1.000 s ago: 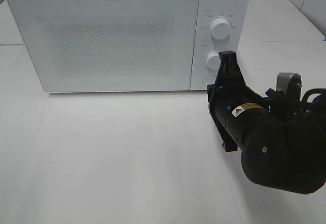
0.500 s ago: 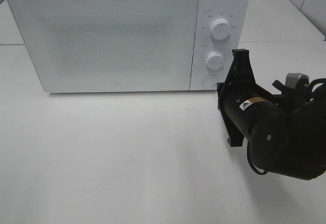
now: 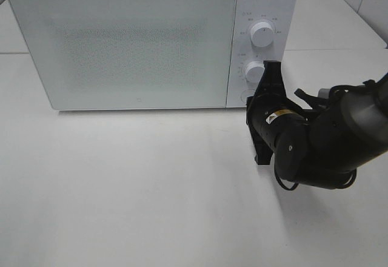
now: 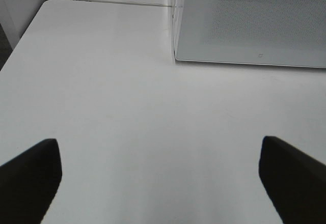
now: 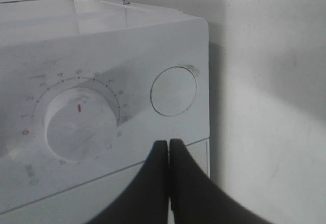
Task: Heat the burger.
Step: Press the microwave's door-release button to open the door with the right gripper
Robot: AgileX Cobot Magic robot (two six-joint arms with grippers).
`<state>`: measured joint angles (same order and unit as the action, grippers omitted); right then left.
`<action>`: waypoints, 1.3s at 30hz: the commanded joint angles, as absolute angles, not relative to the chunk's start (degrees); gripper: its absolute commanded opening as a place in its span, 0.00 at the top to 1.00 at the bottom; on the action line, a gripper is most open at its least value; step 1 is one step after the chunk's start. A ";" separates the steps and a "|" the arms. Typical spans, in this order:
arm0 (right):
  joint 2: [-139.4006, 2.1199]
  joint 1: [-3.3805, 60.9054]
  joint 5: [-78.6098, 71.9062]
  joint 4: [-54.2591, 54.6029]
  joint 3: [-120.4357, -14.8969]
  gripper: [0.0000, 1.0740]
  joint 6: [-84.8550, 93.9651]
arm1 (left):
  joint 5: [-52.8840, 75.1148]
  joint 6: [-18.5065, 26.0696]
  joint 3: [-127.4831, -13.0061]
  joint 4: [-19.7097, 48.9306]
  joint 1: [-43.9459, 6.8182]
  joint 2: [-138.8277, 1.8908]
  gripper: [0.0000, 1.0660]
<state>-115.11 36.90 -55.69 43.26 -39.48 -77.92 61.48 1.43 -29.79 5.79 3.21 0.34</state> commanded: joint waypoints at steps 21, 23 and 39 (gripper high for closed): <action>-123.53 32.14 -51.22 42.34 -50.31 1.00 -77.18 | 61.48 1.38 -29.74 5.79 3.38 1.32 0.08; -123.59 32.09 -51.57 42.97 -50.99 1.00 -76.03 | 61.48 1.38 -29.74 5.79 3.38 1.32 0.08; -123.59 30.77 -56.21 44.46 -53.97 1.00 -73.45 | 61.48 1.38 -29.74 5.79 3.38 1.32 0.08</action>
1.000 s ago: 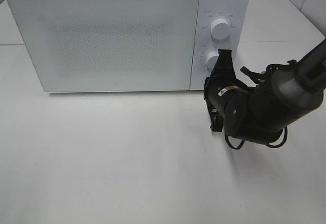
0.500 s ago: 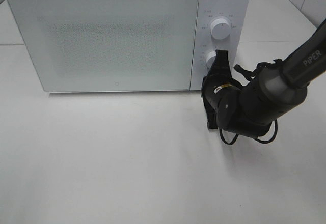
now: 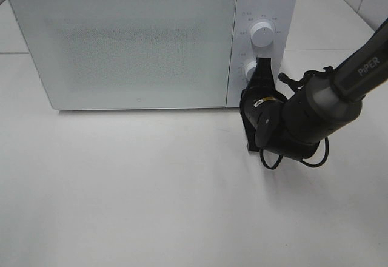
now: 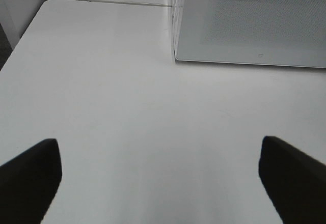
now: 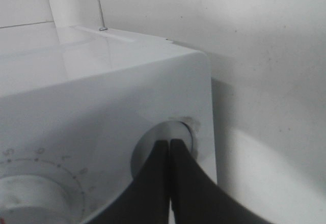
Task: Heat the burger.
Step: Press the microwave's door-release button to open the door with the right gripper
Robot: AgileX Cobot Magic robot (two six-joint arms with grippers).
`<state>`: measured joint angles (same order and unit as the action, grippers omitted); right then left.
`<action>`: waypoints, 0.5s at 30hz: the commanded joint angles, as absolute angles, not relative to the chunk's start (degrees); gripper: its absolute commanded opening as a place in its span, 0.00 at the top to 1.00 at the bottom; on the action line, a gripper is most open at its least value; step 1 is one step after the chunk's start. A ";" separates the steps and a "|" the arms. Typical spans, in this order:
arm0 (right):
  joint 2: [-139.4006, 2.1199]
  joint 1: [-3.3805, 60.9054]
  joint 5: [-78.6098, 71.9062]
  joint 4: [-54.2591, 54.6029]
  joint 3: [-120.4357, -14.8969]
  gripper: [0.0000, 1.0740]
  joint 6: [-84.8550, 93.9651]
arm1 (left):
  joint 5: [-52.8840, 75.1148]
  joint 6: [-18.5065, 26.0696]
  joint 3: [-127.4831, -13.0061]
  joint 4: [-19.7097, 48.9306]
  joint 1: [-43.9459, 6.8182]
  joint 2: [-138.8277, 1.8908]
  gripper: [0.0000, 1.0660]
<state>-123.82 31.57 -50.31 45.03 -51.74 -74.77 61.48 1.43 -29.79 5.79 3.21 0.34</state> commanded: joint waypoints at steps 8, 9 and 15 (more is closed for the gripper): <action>-123.59 30.77 -62.05 45.49 -56.55 1.00 -72.25 | 61.48 1.38 -29.74 5.79 3.38 1.32 0.08; -123.76 30.77 -62.34 46.01 -57.12 1.00 -71.16 | 61.48 1.38 -29.74 5.79 3.38 1.32 0.08; -126.74 30.08 -65.15 46.58 -61.36 1.00 -70.19 | 61.48 1.38 -29.74 5.79 3.38 1.32 0.08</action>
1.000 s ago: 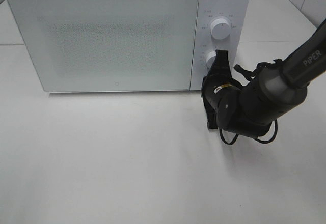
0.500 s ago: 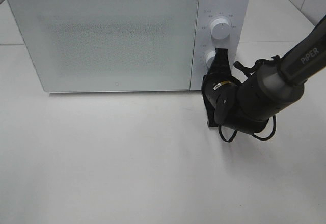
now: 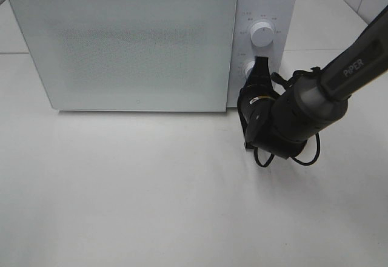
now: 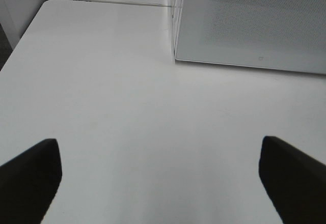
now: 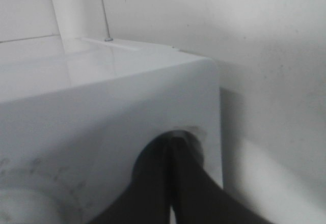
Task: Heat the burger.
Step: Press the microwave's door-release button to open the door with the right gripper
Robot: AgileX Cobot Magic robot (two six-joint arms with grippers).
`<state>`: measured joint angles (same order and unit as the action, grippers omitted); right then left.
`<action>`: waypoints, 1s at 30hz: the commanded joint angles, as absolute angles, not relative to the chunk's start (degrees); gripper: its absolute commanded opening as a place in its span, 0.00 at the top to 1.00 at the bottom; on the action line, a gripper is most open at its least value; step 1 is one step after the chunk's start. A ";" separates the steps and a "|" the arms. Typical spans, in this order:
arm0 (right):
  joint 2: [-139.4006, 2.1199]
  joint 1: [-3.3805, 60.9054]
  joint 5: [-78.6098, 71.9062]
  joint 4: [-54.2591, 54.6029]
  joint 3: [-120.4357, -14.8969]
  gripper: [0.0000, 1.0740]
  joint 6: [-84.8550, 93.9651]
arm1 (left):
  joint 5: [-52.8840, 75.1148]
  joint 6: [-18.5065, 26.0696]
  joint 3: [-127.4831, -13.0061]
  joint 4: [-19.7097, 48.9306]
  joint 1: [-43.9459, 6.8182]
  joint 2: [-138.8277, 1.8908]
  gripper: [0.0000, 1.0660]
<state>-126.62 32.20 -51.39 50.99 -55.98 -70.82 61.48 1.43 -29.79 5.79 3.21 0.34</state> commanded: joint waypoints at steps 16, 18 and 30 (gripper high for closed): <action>-128.06 30.08 -67.72 46.07 -64.46 1.00 -67.61 | 61.48 1.38 -29.74 5.79 3.38 1.32 0.08; -128.06 30.08 -67.72 46.07 -64.46 1.00 -67.78 | 61.48 1.38 -29.74 5.79 3.38 1.32 0.08; -125.19 30.31 -61.25 45.49 -60.56 1.00 -69.33 | 61.48 1.38 -29.74 5.79 3.38 1.32 0.08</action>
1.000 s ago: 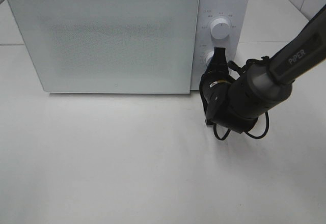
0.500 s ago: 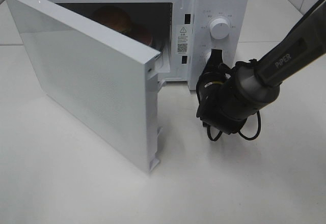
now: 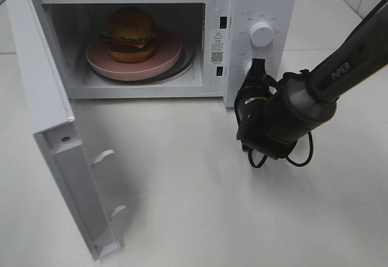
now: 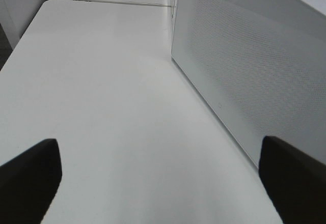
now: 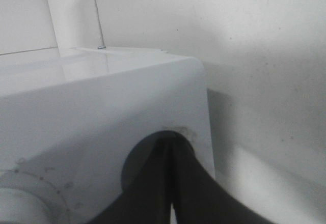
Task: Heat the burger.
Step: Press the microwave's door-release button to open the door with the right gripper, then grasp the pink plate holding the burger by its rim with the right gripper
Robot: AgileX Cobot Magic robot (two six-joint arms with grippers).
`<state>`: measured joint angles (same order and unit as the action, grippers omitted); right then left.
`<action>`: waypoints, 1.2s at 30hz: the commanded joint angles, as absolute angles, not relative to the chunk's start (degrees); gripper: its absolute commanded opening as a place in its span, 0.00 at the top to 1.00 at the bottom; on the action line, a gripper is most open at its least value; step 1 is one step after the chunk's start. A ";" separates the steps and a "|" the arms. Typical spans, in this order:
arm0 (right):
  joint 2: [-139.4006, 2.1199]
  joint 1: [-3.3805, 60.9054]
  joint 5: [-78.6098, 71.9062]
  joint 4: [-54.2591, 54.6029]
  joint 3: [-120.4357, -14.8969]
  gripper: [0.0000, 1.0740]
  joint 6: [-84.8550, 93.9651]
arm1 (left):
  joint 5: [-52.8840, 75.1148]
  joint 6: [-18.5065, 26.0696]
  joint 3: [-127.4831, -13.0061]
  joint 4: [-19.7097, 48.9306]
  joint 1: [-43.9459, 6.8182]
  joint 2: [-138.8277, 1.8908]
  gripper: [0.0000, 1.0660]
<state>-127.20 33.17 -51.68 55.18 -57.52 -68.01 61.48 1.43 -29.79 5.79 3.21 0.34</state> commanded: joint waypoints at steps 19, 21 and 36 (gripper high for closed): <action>-117.40 31.57 -44.86 42.69 -49.56 1.00 -63.25 | 61.48 1.38 -29.74 5.79 3.38 1.32 0.08; -116.94 31.57 -44.18 42.69 -48.87 1.00 -62.34 | 61.48 1.38 -29.74 5.79 3.38 1.32 0.08; -106.97 31.46 -21.94 35.18 -45.55 0.99 -33.75 | 61.48 1.38 -29.74 5.79 3.38 1.32 0.08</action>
<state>-109.78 31.51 -26.93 38.22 -45.61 -41.71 61.48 1.43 -29.79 5.79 3.21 0.34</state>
